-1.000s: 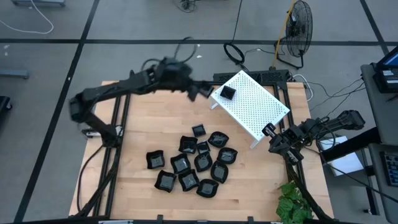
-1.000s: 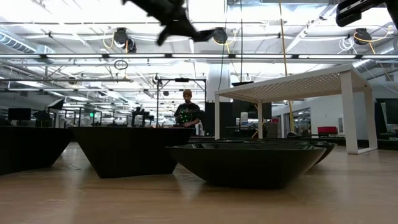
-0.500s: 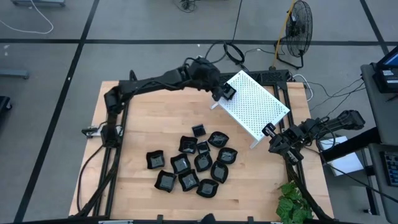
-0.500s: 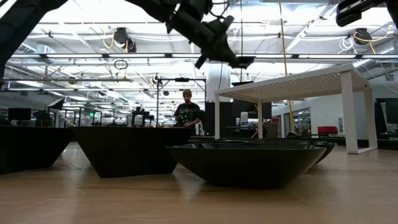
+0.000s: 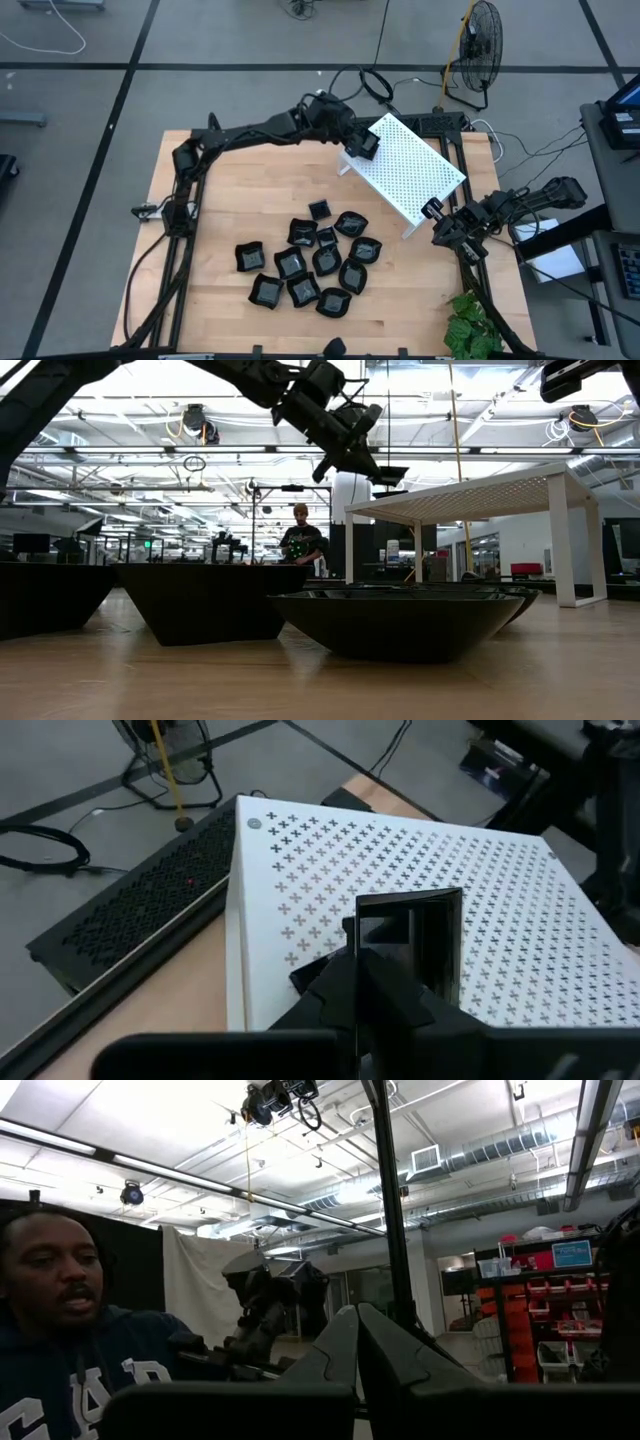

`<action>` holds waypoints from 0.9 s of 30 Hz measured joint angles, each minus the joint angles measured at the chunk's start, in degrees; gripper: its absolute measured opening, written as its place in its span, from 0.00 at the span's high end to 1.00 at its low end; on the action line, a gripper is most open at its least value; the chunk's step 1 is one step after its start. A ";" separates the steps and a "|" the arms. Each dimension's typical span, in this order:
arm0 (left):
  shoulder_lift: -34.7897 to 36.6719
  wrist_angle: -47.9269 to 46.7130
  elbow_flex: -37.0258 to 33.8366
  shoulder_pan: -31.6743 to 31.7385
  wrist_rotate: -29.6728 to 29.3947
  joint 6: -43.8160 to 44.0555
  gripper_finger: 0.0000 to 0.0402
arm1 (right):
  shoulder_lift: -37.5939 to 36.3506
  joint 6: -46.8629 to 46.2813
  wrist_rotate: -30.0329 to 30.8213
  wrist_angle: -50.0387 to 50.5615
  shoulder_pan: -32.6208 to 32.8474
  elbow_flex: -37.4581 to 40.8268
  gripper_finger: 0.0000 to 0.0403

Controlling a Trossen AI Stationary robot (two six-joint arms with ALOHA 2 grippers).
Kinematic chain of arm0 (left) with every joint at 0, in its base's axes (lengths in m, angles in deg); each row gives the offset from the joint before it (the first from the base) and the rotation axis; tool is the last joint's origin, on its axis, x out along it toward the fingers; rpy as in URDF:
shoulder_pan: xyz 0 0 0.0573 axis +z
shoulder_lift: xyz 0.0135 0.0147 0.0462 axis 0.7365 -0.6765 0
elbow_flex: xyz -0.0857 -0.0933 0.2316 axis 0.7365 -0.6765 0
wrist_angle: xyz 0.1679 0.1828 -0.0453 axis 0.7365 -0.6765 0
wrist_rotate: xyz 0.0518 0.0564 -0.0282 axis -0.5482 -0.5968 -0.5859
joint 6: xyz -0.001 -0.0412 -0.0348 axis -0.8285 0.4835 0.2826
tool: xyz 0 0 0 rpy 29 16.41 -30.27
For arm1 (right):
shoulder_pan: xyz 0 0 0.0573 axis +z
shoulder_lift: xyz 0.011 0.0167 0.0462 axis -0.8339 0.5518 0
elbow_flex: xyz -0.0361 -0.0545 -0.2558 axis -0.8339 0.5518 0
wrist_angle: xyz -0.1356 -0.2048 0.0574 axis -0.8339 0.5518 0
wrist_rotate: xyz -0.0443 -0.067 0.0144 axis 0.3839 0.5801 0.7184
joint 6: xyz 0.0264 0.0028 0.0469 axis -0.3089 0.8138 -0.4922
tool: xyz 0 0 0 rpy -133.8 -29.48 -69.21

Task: Pick & Place Mini shaped plates
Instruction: Stack the black square plate on top of the other black square plates on the shelf

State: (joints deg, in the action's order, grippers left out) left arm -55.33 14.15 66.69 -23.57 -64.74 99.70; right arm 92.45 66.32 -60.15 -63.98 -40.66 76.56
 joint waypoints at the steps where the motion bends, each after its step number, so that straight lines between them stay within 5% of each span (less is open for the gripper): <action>1: 0.00 0.01 0.00 -0.08 0.01 -0.06 0.93 | 0.01 0.00 0.02 0.00 0.00 0.01 1.00; 14: 0.87 -1.14 -0.05 -0.12 -0.40 -3.82 0.74 | 0.00 0.01 0.02 0.00 -0.01 0.01 1.00; 20: 9.46 -8.41 0.04 -0.12 0.75 -11.37 0.69 | 0.00 0.01 0.00 0.03 -0.01 0.00 1.00; 27: 19.81 -15.92 0.02 -1.65 -6.58 -16.49 0.68 | 0.00 -0.01 0.04 0.43 -0.01 0.00 1.00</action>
State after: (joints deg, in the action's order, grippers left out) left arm -35.52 -1.78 66.71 -25.23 -71.32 83.21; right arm 92.45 66.31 -60.11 -63.55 -40.67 76.56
